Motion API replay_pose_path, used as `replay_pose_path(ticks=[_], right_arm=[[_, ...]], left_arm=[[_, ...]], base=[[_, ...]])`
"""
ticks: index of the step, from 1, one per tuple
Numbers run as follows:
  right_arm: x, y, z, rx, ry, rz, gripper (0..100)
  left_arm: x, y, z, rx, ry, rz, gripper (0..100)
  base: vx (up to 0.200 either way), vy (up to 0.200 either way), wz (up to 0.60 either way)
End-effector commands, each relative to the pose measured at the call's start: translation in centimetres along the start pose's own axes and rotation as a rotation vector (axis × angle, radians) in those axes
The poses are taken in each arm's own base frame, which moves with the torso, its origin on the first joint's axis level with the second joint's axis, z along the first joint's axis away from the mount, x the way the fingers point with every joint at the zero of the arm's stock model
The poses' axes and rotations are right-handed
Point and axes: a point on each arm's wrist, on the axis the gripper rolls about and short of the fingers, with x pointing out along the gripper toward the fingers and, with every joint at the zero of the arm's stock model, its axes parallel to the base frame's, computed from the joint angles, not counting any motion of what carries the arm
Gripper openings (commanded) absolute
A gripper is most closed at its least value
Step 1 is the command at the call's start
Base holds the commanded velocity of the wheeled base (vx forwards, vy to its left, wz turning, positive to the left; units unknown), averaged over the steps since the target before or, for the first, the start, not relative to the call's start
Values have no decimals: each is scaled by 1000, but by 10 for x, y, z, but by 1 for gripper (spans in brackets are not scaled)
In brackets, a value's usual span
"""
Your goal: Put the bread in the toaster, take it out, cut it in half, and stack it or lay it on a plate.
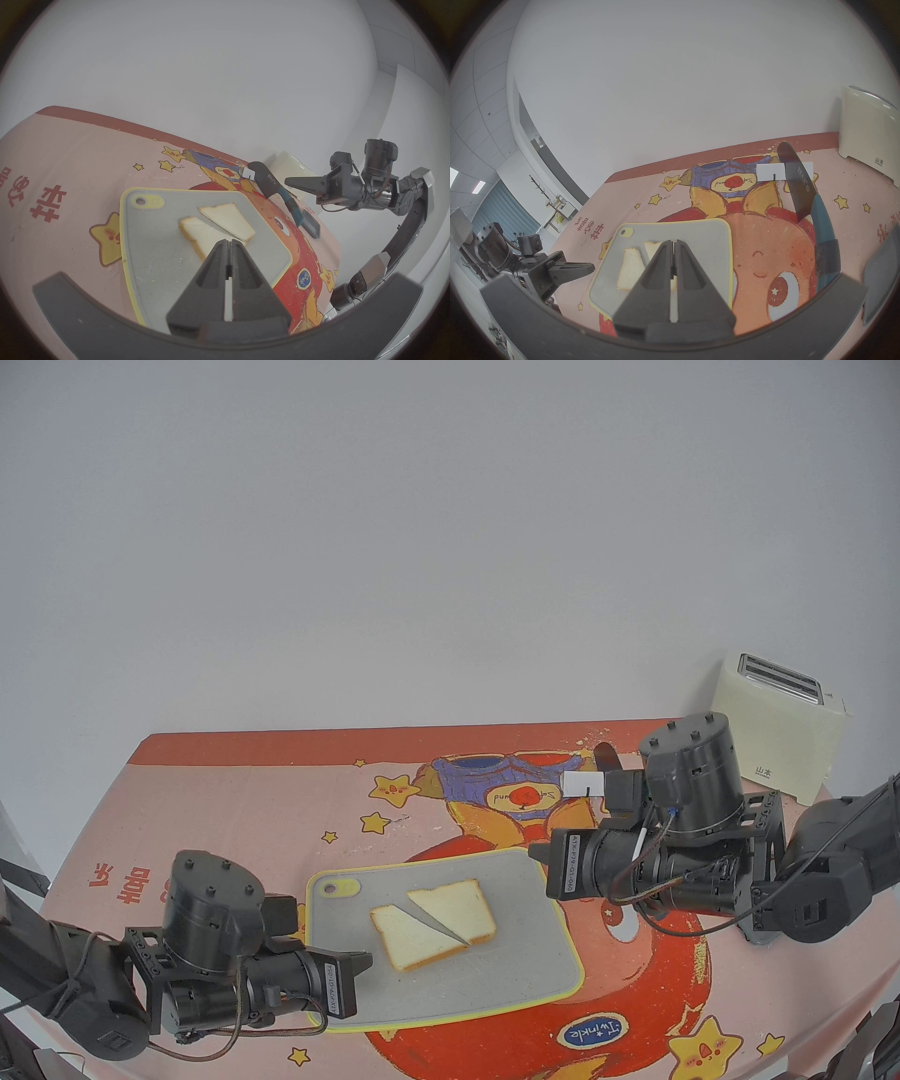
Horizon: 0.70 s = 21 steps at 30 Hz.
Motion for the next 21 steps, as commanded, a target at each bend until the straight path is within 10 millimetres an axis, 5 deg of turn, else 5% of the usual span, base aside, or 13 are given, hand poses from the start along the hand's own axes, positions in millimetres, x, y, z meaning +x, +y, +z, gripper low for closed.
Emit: replay_pose_path(ticks=[1, 6, 21], right_arm=[[20, -2, -15, -15, 63, -28, 0], [43, -6, -28, -21, 76, -56, 0], [51, -1, -31, 5, 73, -42, 0]], left_arm=[[-13, -12, 27, 52, -56, -17, 0], [-15, -11, 25, 53, -54, -14, 0], [1, -6, 17, 55, 30, 27, 0]], base=[[0, 0, 0], [0, 0, 0], [0, 0, 0]])
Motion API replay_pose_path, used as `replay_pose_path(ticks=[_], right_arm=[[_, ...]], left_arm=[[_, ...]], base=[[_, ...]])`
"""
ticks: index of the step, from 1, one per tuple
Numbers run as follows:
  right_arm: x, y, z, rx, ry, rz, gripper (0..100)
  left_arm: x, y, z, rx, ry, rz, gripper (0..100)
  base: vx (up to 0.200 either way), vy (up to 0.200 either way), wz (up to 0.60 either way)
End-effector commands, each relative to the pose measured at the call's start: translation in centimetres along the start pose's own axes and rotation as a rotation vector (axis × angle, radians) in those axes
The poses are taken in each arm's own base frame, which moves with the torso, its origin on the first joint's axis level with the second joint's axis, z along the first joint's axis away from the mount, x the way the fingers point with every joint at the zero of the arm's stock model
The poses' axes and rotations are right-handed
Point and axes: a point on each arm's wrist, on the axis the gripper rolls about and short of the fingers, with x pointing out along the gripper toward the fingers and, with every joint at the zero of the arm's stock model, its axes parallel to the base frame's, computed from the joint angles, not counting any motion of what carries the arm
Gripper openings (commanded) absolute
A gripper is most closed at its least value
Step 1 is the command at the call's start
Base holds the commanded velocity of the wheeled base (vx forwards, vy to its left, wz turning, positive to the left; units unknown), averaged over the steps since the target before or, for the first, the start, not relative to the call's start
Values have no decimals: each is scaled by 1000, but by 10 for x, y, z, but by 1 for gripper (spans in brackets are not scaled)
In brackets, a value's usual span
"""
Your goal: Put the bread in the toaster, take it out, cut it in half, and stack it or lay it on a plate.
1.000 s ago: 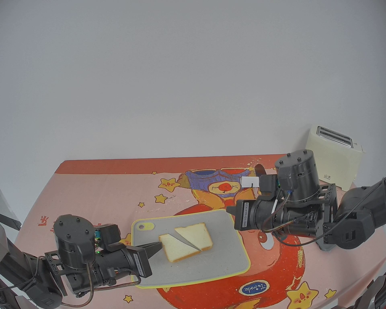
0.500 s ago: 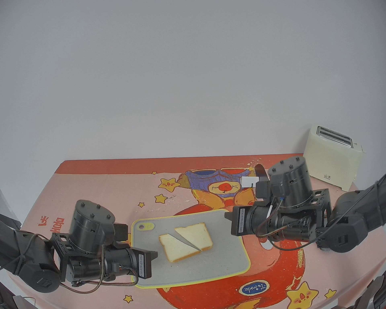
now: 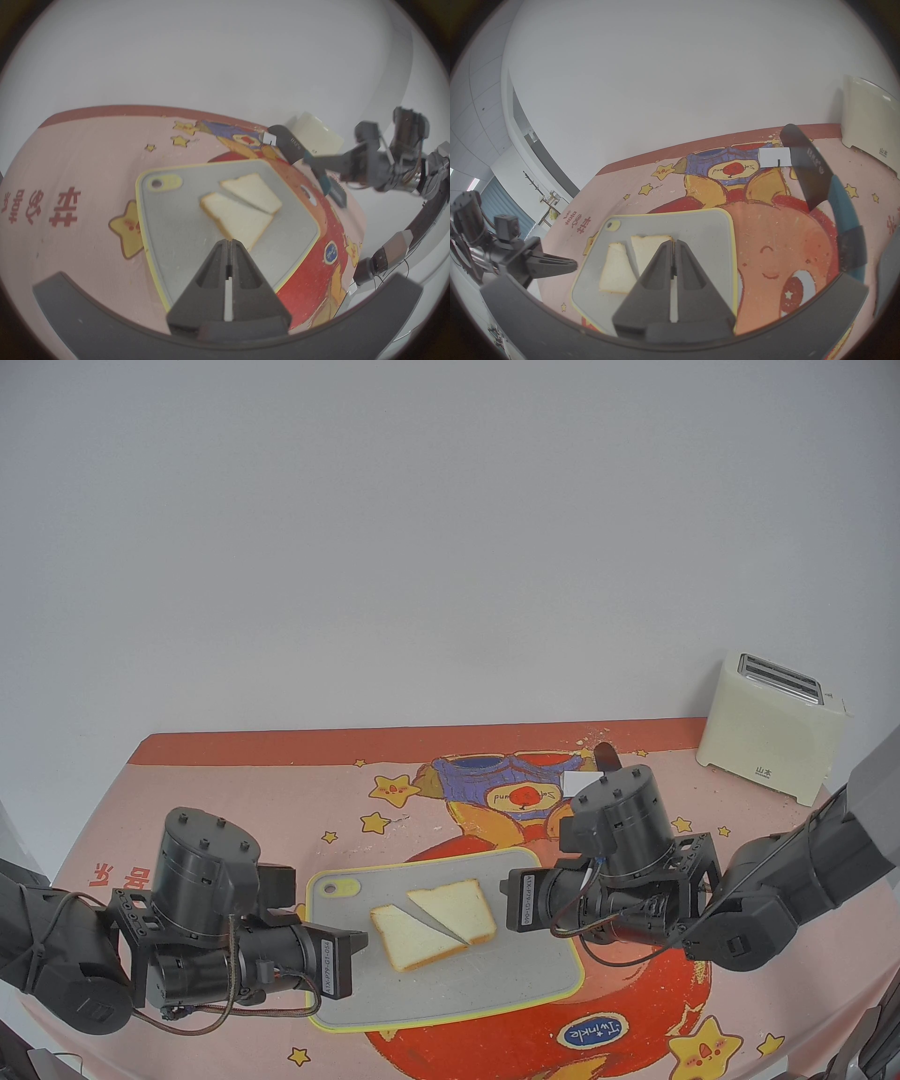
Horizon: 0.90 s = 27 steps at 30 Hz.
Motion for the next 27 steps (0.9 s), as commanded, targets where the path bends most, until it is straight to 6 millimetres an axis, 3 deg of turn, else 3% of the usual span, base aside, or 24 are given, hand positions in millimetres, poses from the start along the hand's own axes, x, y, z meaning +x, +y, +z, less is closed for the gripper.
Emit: replay_pose_path(ticks=[1, 13, 27], right_arm=[[4, 0, -2, 6, 7, -4, 0], [13, -2, -8, 4, 14, -7, 0], [17, -4, -11, 7, -13, 10, 0]], left_arm=[[11, 1, -3, 0, 37, 18, 0], [32, 3, -5, -2, 87, 41, 0], [38, 4, -5, -4, 97, 45, 0]], base=[[0, 0, 0], [0, 0, 0], [0, 0, 0]])
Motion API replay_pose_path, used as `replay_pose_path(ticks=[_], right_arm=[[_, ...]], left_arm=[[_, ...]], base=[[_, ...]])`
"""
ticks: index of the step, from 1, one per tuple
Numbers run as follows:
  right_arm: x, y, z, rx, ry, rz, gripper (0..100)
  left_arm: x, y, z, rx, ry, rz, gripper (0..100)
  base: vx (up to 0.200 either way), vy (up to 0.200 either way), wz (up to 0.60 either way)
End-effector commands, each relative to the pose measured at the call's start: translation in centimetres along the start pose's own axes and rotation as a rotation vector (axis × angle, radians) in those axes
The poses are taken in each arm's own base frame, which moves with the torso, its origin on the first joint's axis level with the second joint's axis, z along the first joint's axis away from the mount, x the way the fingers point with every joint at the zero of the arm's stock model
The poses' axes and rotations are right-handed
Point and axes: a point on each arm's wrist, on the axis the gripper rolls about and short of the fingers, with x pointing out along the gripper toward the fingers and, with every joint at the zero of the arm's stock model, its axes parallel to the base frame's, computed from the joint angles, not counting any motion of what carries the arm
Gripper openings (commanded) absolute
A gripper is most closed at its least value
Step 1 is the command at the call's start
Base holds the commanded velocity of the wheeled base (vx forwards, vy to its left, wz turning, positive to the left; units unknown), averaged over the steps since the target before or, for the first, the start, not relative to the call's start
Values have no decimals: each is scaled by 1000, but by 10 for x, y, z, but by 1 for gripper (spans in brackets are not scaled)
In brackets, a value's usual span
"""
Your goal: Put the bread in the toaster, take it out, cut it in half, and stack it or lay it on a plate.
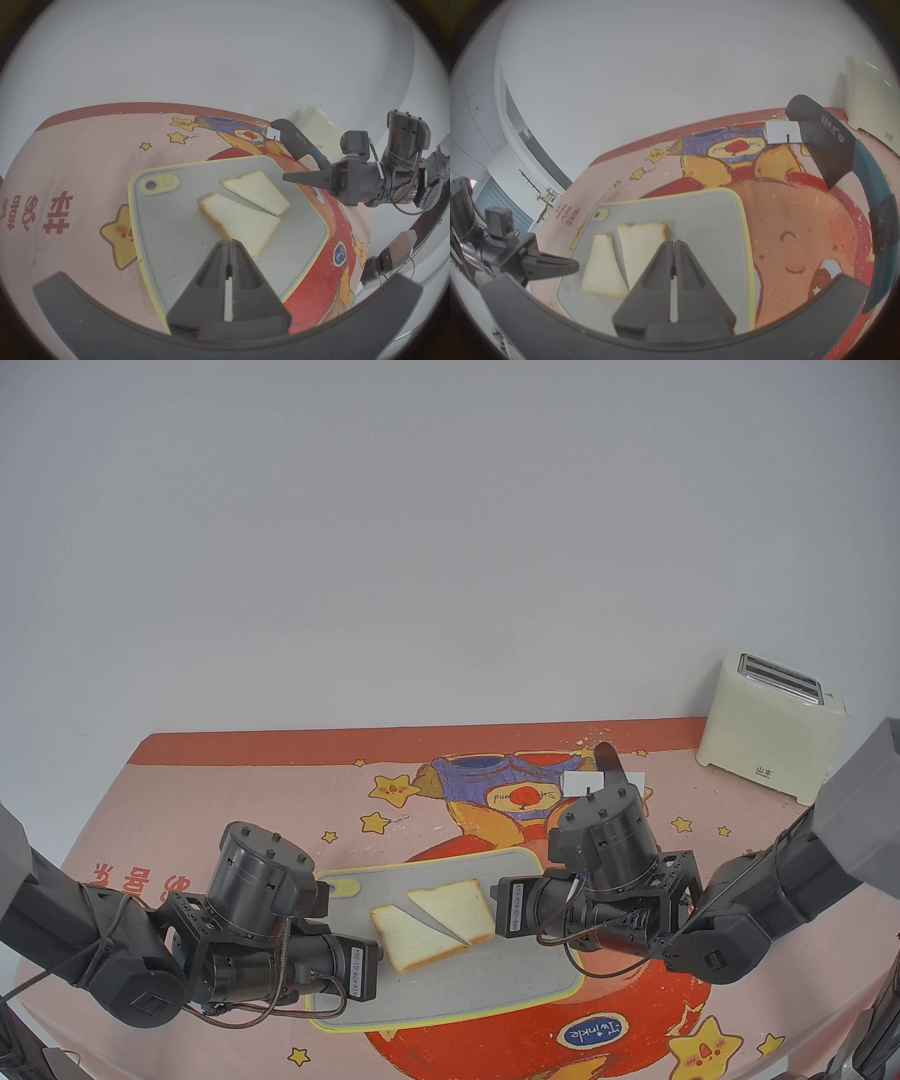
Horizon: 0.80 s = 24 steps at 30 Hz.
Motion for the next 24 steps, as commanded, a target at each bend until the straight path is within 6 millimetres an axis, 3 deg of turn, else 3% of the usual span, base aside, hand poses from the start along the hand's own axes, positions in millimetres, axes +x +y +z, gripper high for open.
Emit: replay_pose_path(ticks=[1, 24], right_arm=[[1, -1, -1, 0, 5, -4, 0], [6, 3, -12, -14, 39, 7, 0]], left_arm=[[3, 0, 0, 0, 8, 3, 0], [2, -4, 8, 1, -22, -13, 0]], base=[[0, 0, 0], [0, 0, 0]])
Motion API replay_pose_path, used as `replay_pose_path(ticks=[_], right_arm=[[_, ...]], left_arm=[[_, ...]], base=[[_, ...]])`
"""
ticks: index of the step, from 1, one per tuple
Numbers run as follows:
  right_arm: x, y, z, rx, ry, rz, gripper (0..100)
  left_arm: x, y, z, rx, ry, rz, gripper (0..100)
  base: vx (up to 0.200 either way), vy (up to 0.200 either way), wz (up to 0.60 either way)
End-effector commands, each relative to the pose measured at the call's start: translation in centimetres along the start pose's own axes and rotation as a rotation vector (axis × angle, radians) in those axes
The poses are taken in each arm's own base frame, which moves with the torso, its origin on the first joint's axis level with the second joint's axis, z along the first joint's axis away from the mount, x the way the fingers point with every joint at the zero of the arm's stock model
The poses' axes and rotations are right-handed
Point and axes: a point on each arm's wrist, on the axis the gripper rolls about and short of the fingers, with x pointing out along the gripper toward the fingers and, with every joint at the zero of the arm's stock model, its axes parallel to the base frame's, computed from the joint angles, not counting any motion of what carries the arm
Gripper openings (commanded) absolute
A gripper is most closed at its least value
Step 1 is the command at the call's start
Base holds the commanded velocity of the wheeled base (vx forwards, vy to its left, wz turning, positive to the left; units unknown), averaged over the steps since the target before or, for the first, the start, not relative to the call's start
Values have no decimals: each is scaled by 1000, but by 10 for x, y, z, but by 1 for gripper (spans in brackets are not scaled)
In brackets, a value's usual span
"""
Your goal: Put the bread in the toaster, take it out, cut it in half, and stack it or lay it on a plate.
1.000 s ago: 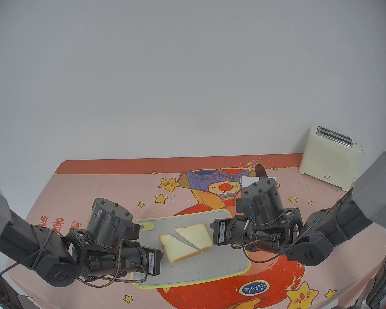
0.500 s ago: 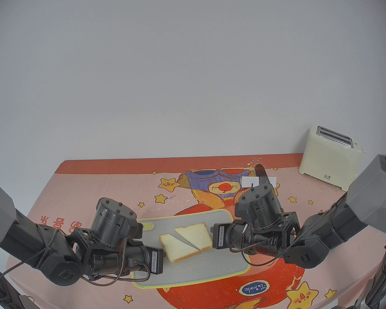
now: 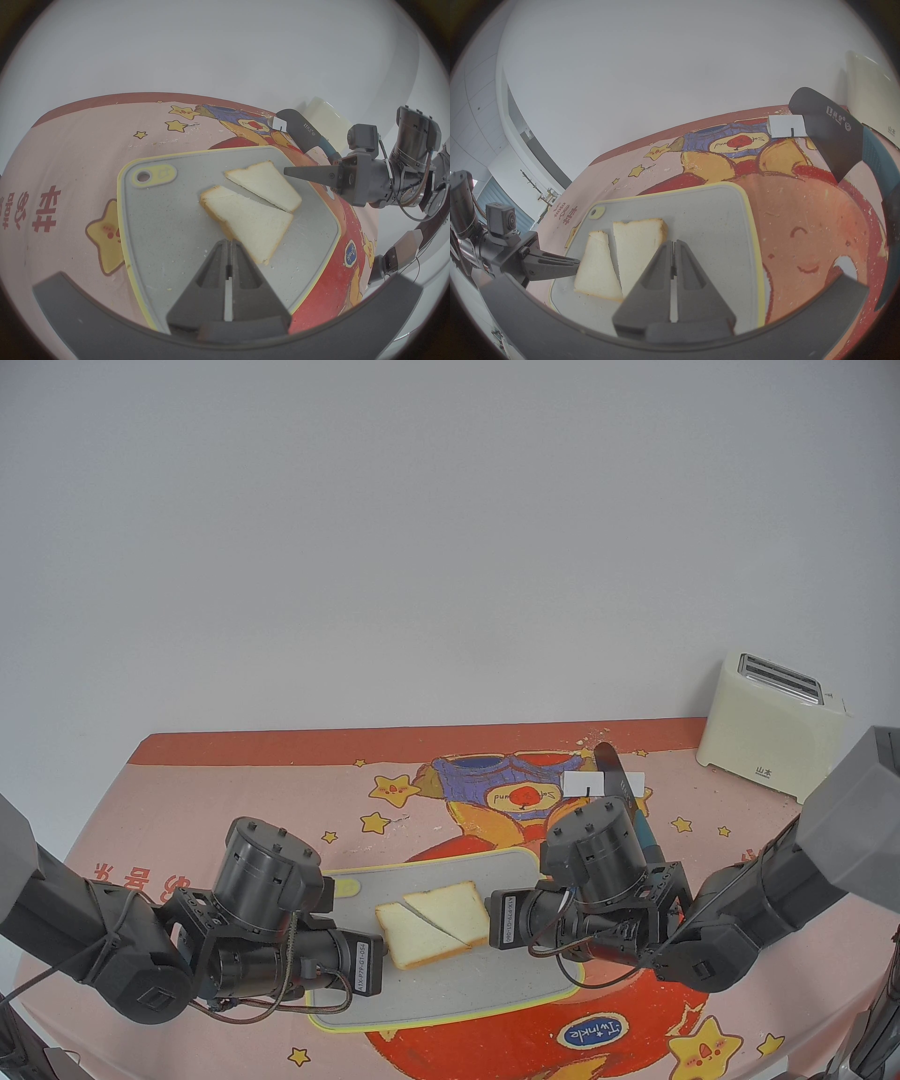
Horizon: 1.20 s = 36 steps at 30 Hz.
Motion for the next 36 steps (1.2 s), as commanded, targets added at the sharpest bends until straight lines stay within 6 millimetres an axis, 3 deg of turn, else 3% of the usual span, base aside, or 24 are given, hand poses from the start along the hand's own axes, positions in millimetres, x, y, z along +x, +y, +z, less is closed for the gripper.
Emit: replay_pose_path(ticks=[1, 12, 22, 36], right_arm=[[0, 1, -3, -5, 11, 1, 0], [0, 2, -5, -9, 18, 7, 0], [-1, 1, -7, -11, 26, 5, 0], [-2, 3, -11, -20, 37, 7, 0]], left_arm=[[0, -2, 4, 0, -14, -7, 0], [0, -7, 12, 1, -41, -21, 0], [8, -17, 33, -4, -93, -55, 0], [62, -29, 62, -28, -145, -73, 0]], base=[[0, 0, 0], [0, 0, 0], [0, 0, 0], [0, 0, 0]])
